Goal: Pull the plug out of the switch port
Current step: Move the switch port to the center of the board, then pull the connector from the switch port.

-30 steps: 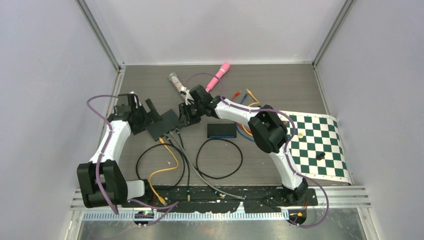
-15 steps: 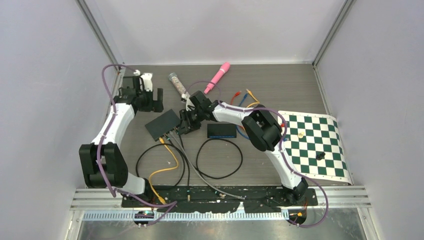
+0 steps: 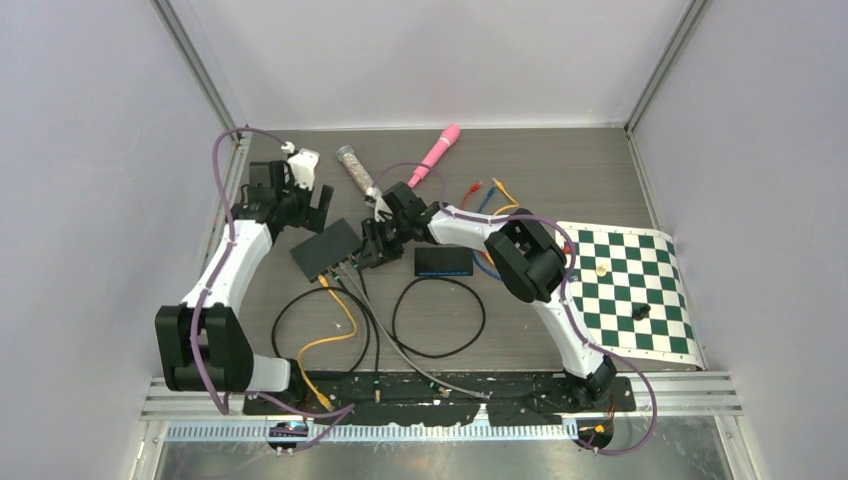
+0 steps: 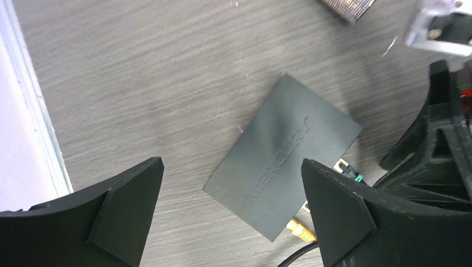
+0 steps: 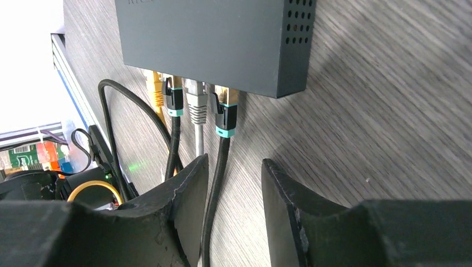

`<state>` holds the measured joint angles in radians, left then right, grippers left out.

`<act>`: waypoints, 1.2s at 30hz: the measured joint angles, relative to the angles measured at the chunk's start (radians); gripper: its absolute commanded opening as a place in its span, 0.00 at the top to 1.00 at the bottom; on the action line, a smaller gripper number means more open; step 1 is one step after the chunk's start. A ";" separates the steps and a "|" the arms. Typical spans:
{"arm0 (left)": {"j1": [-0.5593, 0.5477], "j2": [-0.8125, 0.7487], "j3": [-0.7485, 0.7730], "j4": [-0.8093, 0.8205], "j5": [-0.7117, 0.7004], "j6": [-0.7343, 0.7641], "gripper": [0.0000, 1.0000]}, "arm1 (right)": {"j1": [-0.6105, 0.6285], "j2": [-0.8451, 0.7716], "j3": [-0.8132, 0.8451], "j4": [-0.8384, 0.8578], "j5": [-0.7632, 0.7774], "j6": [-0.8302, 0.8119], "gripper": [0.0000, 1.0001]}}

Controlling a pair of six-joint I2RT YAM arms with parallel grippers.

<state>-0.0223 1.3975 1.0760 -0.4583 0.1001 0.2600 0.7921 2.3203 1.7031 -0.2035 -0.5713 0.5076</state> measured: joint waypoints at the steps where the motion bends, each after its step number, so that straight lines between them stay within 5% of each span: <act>1: 0.000 -0.019 -0.011 0.026 0.006 -0.013 0.00 | -0.002 -0.003 -0.004 0.003 0.000 0.000 0.53; 12: -0.001 -0.440 -0.289 0.371 -0.066 -0.298 0.00 | -0.023 -0.023 -0.043 0.026 0.000 0.006 0.52; 18: -0.036 -0.288 -0.201 0.249 -0.029 -0.201 0.00 | -0.024 -0.024 -0.046 0.049 0.000 0.024 0.52; 27: -0.101 -0.050 -0.073 -0.015 -0.177 -0.055 0.00 | -0.024 -0.022 -0.011 0.062 -0.010 0.071 0.54; 36: -0.125 0.047 -0.052 -0.095 -0.130 0.074 0.00 | -0.024 0.023 0.004 0.134 -0.007 0.189 0.55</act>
<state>-0.1474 1.4441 1.0241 -0.5529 -0.0296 0.3336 0.7681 2.3428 1.7073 -0.0700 -0.5781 0.6968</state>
